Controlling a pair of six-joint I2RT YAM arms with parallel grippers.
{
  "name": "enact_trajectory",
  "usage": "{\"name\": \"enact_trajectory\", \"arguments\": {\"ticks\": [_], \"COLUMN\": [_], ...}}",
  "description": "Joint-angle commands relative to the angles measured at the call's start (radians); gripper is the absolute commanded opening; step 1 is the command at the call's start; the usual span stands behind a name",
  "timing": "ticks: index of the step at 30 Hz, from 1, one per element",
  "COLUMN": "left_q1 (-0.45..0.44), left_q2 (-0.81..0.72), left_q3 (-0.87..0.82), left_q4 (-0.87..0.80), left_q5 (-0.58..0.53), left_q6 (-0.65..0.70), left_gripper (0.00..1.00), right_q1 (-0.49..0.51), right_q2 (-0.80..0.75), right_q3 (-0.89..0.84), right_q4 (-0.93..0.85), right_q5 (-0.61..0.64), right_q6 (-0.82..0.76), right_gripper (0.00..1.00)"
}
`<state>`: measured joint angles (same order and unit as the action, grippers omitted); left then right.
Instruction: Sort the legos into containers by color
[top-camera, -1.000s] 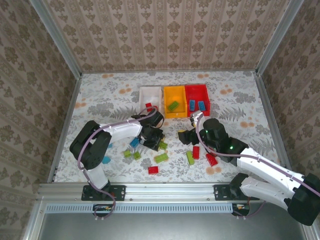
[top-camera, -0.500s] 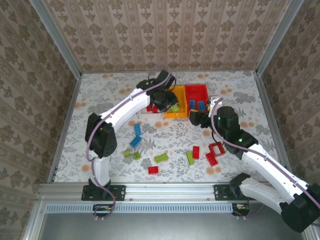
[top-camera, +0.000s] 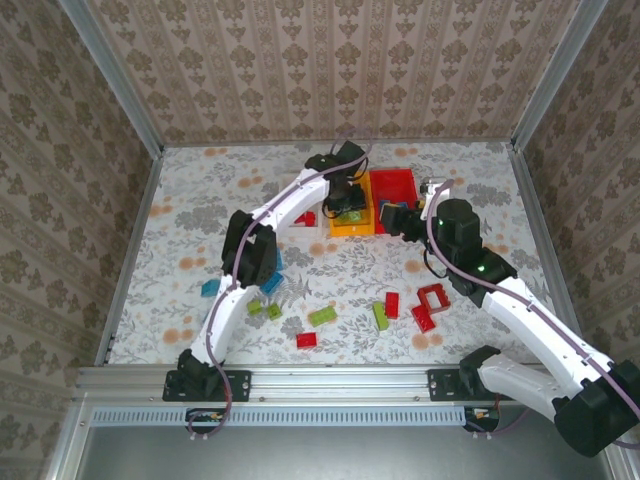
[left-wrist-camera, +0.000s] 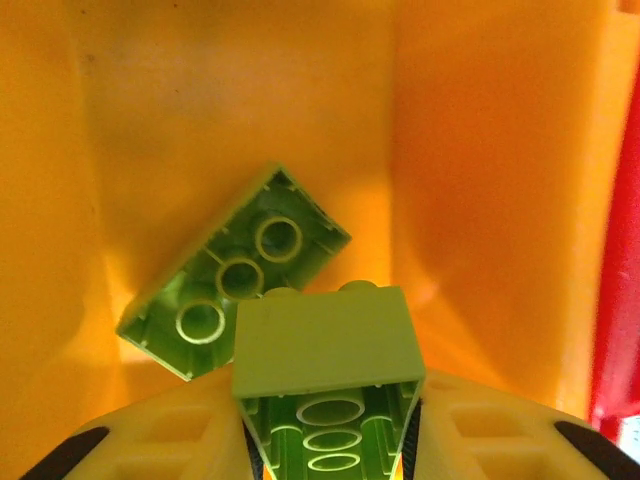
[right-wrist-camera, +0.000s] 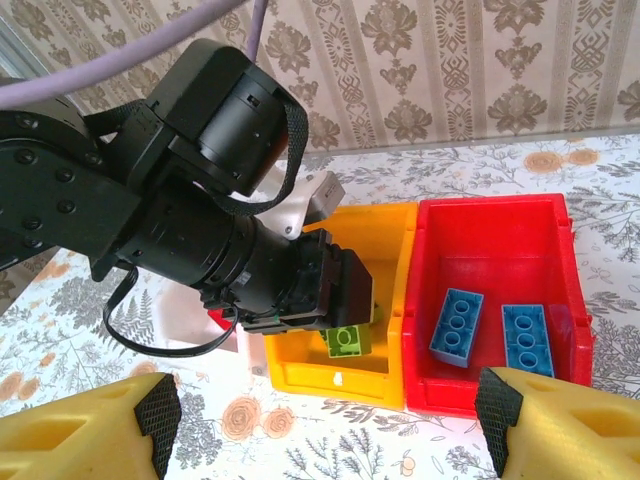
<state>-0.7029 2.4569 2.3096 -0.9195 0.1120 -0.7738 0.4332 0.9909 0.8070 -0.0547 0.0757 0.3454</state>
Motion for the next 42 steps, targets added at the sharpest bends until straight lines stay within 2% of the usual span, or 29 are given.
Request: {"name": "enact_trajectory", "arguments": {"ticks": [1,6,14,17,24,31,37,42], "left_q1": [0.002,-0.004,-0.01,-0.012,0.043,0.134,0.188,0.193], "left_q2": [-0.02,-0.066,-0.205,-0.298,-0.639,-1.057,-1.339,-1.516], "left_q3": [0.029,-0.011,-0.092,-0.163,-0.578,-1.007,-1.247,-1.349], "left_q4": [-0.021,-0.013,0.017,0.027,0.107,0.126,0.053,-0.036], "left_q5": [0.033,0.032,0.006,-0.047,-0.112,-0.117,-0.148,-0.227], "left_q6": [0.051,0.052,0.023,0.016,-0.007,0.067,0.054,0.003], "left_gripper": [0.45,0.55,0.55,0.54,0.54,0.54,0.53,0.52], "right_q1": [-0.01,-0.013,-0.013,0.002,0.185,0.316,0.454,0.603], "right_q2": [-0.012,-0.003,0.008,0.019,0.07,0.118,0.21,0.367], "right_q3": [0.01,-0.004,-0.014,-0.013,-0.034,-0.023,0.036,0.076], "right_q4": [-0.017,-0.015,-0.032,-0.055,-0.054,-0.064,-0.084,-0.022], "right_q5": [0.025,0.027,0.013,-0.01,0.042,0.125,0.131,0.08], "right_q6": [0.02,0.03,0.027,0.007,-0.088,-0.111,-0.195,-0.248], "right_gripper": [0.81,0.81,0.8,0.78,0.78,0.77,0.77,0.78]}}
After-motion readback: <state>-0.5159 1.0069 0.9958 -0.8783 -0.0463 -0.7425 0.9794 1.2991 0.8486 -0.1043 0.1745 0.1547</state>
